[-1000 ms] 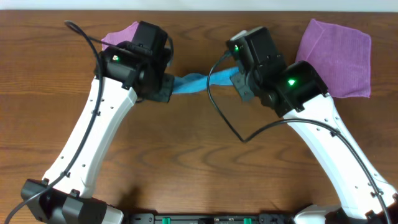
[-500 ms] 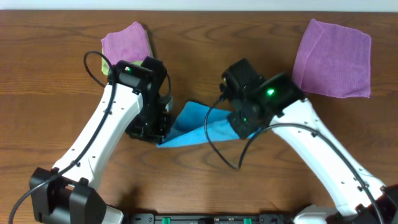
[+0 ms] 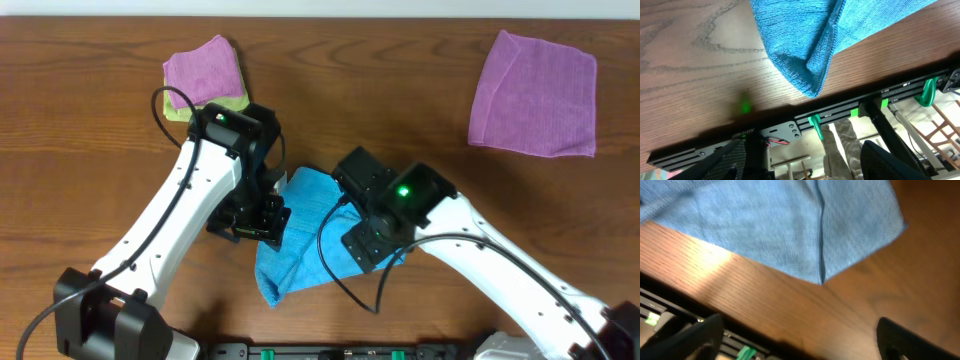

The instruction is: Fold the cloth

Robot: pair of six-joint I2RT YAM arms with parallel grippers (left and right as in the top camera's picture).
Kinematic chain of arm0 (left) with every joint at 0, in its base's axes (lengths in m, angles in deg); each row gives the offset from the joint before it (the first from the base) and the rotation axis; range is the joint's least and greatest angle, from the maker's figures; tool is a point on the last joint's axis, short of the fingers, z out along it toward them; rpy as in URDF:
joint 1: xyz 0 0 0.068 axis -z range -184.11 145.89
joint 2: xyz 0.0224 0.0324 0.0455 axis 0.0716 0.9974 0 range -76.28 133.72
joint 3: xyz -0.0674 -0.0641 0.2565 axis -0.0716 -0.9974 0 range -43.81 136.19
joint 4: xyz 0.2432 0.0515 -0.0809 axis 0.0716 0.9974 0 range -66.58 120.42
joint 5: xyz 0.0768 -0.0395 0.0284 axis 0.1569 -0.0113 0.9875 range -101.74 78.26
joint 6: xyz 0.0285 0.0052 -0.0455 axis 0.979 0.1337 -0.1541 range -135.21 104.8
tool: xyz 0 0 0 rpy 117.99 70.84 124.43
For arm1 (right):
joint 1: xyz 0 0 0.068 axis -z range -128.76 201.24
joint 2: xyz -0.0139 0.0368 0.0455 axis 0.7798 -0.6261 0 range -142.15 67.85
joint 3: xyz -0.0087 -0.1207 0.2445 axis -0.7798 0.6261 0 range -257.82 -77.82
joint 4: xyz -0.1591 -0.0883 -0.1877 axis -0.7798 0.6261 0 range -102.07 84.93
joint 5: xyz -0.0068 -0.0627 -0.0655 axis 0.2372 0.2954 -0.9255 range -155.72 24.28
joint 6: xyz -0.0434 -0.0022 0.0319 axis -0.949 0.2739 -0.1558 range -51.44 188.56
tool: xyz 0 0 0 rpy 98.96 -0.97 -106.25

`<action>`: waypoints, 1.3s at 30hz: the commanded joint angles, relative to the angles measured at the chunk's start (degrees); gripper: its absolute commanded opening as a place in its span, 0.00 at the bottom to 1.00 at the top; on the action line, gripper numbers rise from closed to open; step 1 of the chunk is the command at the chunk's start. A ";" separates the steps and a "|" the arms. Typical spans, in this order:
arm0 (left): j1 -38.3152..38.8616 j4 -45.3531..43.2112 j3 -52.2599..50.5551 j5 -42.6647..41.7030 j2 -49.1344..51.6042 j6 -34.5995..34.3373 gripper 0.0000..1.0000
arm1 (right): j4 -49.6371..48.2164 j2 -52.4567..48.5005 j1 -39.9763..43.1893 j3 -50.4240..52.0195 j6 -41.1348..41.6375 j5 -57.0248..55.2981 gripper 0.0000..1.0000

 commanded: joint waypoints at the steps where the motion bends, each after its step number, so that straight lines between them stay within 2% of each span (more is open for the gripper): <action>1: 0.28 -0.26 -0.13 0.22 -1.01 0.26 0.75 | -0.92 3.41 0.33 -0.17 1.33 -0.46 0.99; 4: 0.28 -3.26 -0.44 0.28 -1.01 0.24 0.78 | -2.19 3.76 1.22 0.37 2.67 -4.28 0.99; 7: 0.28 -9.64 -2.86 0.22 -1.01 0.20 0.81 | -9.60 3.76 3.23 4.74 2.49 -2.60 0.99; 8: 0.28 -11.78 -3.89 0.22 -0.98 0.20 0.82 | -12.55 3.69 4.37 6.34 1.86 0.22 0.96; 10: 0.22 -16.57 -5.95 -0.02 -0.94 -0.02 0.83 | -19.21 3.54 7.91 9.49 -0.13 9.55 0.82; 13: 0.22 -22.84 -7.63 -0.42 -0.90 -2.12 0.84 | -24.20 3.37 12.98 11.56 -4.39 19.21 0.73; 17: 0.22 -31.87 -9.70 -0.52 -0.35 -6.16 0.88 | -22.95 2.08 17.84 11.78 -13.66 23.06 0.66; 23: 0.28 -40.59 -12.33 -1.46 4.20 -7.76 0.89 | -18.86 -3.32 19.63 11.78 -24.24 29.49 0.65; 25: 0.26 -43.98 -12.55 -2.08 7.34 -9.40 0.89 | -18.82 -6.69 19.50 11.78 -25.40 30.18 0.64; 28: 0.26 -46.29 -12.55 -2.97 11.37 -10.64 0.89 | -19.65 -10.12 19.50 11.78 -25.99 29.86 0.55; 33: 0.28 -49.11 -12.55 -2.97 15.13 -10.82 0.90 | -24.22 -12.63 19.47 11.78 -27.08 29.81 0.57; 39: 0.28 -52.09 -12.55 -2.97 15.67 -11.06 0.92 | -25.35 -17.16 19.30 11.78 -27.98 28.76 0.56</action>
